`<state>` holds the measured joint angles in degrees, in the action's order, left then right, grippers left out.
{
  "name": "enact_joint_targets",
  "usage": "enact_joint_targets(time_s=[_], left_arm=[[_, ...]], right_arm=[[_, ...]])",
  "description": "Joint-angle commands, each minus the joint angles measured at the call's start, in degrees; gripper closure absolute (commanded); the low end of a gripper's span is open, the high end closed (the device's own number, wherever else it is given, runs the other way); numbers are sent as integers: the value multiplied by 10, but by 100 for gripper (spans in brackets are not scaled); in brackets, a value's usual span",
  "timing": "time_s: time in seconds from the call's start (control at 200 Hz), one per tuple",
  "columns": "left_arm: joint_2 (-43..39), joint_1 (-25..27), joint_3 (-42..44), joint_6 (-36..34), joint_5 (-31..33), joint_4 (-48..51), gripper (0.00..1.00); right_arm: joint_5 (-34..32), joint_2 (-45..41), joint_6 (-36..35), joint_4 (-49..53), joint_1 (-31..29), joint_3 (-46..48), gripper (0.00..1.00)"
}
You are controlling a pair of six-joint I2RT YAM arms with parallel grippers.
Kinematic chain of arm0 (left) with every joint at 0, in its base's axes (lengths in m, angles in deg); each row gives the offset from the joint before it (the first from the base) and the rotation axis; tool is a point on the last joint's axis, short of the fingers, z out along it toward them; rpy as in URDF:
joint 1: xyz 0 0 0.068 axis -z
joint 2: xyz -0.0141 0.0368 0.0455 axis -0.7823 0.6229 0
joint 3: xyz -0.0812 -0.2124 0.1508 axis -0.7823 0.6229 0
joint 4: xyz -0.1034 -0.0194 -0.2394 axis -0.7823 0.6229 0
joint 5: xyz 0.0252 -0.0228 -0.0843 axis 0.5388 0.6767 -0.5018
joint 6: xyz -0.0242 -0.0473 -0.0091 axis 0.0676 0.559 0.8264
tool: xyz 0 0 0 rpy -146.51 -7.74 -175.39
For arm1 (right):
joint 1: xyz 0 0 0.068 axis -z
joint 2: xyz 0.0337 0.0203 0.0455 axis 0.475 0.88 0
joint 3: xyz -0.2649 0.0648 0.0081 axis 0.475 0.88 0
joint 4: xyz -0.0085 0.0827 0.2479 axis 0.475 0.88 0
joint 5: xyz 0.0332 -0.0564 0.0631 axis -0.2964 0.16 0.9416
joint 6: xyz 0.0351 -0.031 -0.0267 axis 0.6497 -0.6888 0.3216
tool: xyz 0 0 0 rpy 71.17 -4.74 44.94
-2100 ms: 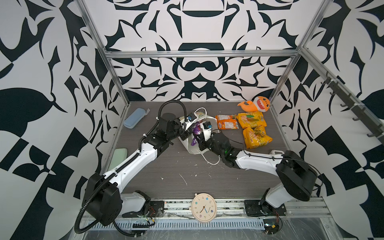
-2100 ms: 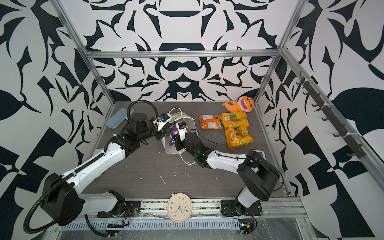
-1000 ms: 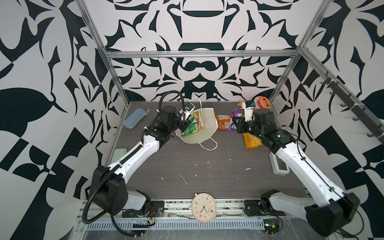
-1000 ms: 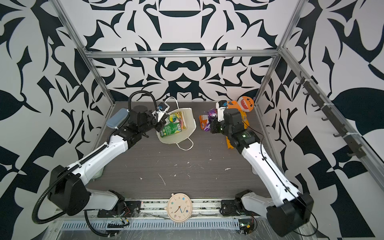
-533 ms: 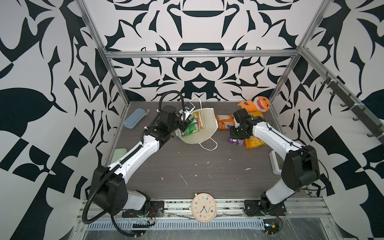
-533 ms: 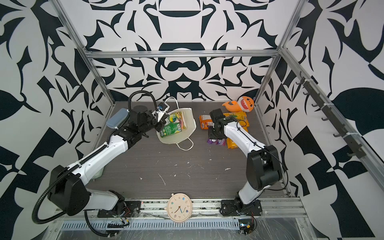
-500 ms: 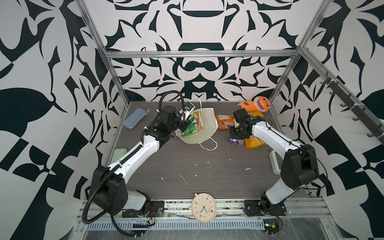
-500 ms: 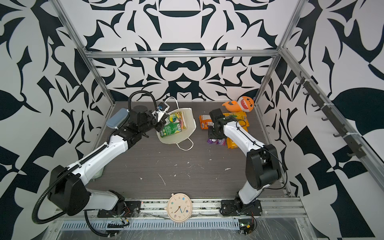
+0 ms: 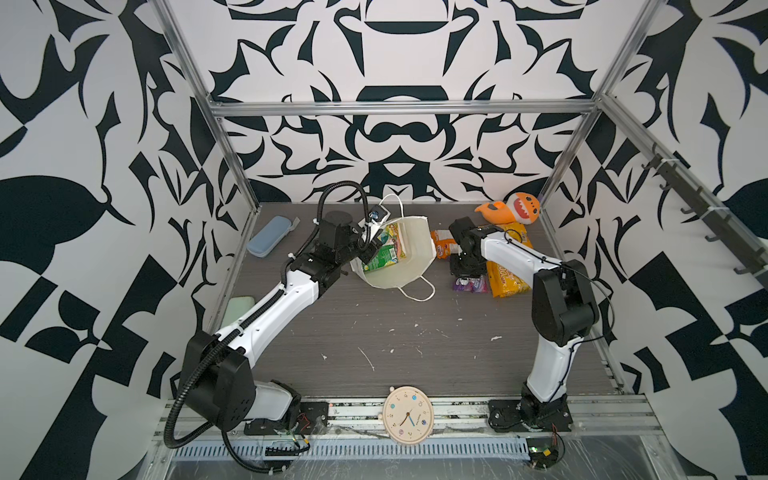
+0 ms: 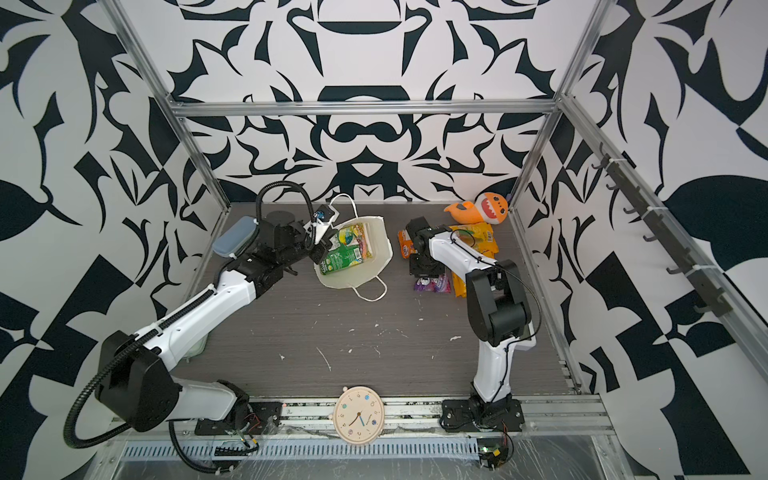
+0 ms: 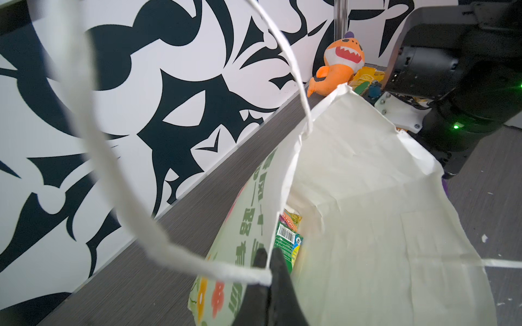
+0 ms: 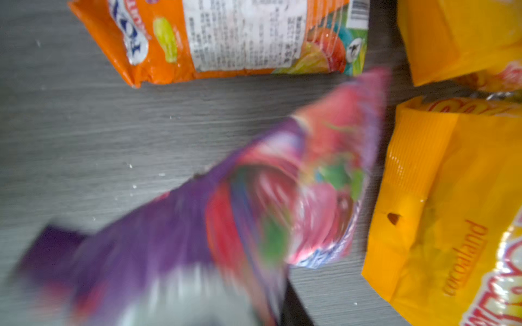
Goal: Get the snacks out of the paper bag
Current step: 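Carry the purple candy bag toward the yellow packets by the fish, then lower the purple Fox's bag onto the table and open the right gripper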
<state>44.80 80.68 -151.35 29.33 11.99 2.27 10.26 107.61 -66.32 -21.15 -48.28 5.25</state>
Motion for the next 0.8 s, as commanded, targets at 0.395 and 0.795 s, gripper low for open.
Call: enact_joint_targets(time_s=[0.395,0.795], left_arm=[[-20,-3,9,2,0,0,100],[-29,-3,14,-2,0,0,100]], right_arm=[[82,-114,31,-87,12,50,84],[74,-47,45,-140,21,104,99]])
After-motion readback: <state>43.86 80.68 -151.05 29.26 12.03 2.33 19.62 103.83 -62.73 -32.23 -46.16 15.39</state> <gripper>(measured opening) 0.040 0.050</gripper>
